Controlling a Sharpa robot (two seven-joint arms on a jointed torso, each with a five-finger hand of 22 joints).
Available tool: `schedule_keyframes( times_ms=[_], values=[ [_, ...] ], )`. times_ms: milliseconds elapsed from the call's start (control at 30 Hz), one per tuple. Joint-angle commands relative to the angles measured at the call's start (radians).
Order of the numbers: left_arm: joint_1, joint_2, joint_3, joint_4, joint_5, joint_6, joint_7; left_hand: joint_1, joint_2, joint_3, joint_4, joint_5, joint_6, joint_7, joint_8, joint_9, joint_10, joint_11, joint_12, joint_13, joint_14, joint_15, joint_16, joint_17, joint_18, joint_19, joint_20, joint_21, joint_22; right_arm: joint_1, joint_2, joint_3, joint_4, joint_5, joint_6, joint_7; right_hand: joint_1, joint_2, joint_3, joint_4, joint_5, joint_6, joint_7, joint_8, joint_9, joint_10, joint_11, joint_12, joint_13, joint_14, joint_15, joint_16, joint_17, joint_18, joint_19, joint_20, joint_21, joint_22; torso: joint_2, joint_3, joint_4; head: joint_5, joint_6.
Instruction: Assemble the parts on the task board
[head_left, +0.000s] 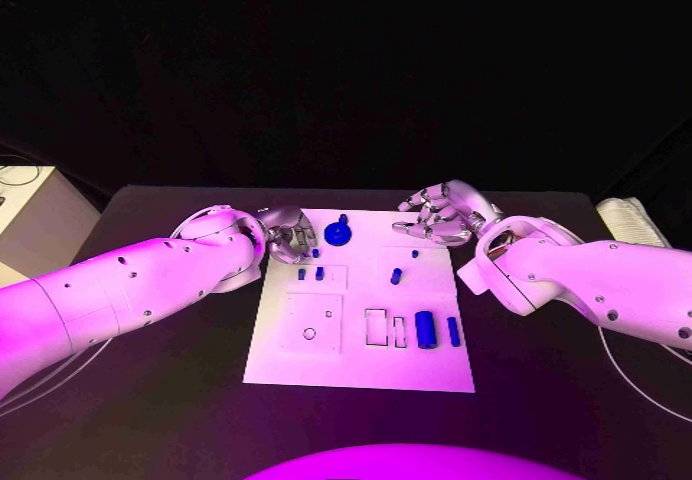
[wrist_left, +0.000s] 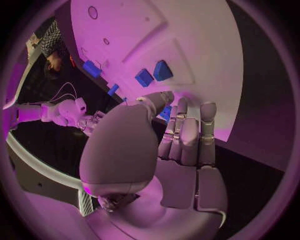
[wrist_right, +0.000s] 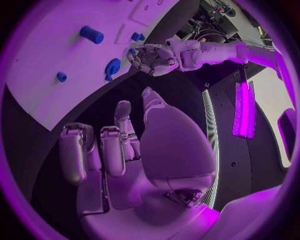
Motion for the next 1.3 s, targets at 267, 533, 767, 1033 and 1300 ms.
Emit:
schedule_keyframes(
  times_ms=[267,533,767,1033,1300],
  values=[
    [0.001,-0.068,0.021,0.031,0.138,-0.076,0.051,0.008,0.01,0.011,0.001,0.002,0.029,0.019,0.006,0.001,-0.046,0.019,-0.035,-0.007,-0.071,0.015,-0.031,-0.11,0.008,-0.055,0.012,-0.038,-0.055,0.0,-0.004,0.0,-0.069,-0.291,0.135,-0.045,0.166,-0.08,0.274,-0.012,-0.082,0.081,0.001,0.014,-0.008,0.03,-0.011,-0.421,-0.407,0.038,0.003,-0.047,0.032,0.026,0.008,-0.004,-0.084,0.106,-0.001,-0.0003,-0.0003,-0.023,0.011],
    [0.001,-0.154,0.043,0.087,0.655,-0.105,0.249,-0.01,0.015,0.007,0.01,-0.002,0.066,0.03,0.029,0.005,-0.051,0.028,-0.029,-0.005,-0.281,0.023,-0.169,-0.428,0.014,-0.118,0.02,-0.104,-0.108,0.0,0.006,0.001,-0.102,-0.589,0.22,-0.089,0.105,-0.136,0.389,-0.04,-0.119,0.122,-0.019,0.01,-0.007,0.094,-0.019,-0.536,-0.537,0.044,-0.007,-0.047,0.032,0.023,0.018,-0.012,-0.076,0.115,0.001,0.0003,-0.0002,-0.049,0.017],
    [0.0,-0.233,0.056,0.162,0.885,-0.034,0.346,-0.056,-0.007,-0.049,0.037,-0.002,0.063,0.018,0.033,0.005,-0.037,0.02,-0.012,0.002,-0.326,0.021,-0.231,-0.462,0.014,-0.143,0.025,-0.185,-0.158,-0.009,0.031,0.0,-0.131,-0.736,0.267,-0.14,0.068,-0.143,0.384,-0.058,-0.139,0.126,-0.016,0.003,-0.007,0.082,-0.011,-0.588,-0.584,0.041,0.0,-0.059,0.015,0.028,0.01,-0.01,-0.103,0.099,0.002,-0.0008,-0.0003,-0.058,0.017],
    [-0.002,-0.301,0.059,0.246,0.983,-0.013,0.39,-0.037,0.008,-0.059,0.035,0.0,0.101,0.009,0.054,0.012,0.01,0.008,-0.015,0.002,-0.334,0.012,-0.291,-0.493,0.014,-0.128,0.019,-0.254,-0.206,-0.024,0.07,-0.001,-0.165,-0.809,0.282,-0.186,0.063,-0.138,0.393,-0.072,-0.131,0.135,-0.015,0.001,-0.006,0.085,-0.008,-0.606,-0.606,0.042,0.003,-0.061,0.012,0.029,0.009,-0.008,-0.111,0.094,0.0,-0.0016,0.0036,-0.06,0.013],
    [-0.003,-0.335,0.059,0.292,1.015,-0.021,0.398,-0.032,0.01,-0.057,0.033,0.0,0.101,0.01,0.053,0.012,0.011,0.008,-0.019,0.001,-0.331,0.011,-0.294,-0.495,0.014,-0.124,0.017,-0.258,-0.209,-0.035,0.086,-0.002,-0.177,-0.852,0.314,-0.22,0.05,-0.139,0.407,-0.079,-0.121,0.146,-0.018,0.0,-0.005,0.093,-0.011,-0.622,-0.626,0.043,0.002,-0.064,0.007,0.03,0.011,-0.012,-0.113,0.093,0.0,-0.0001,0.0001,-0.06,0.011]
  ],
)
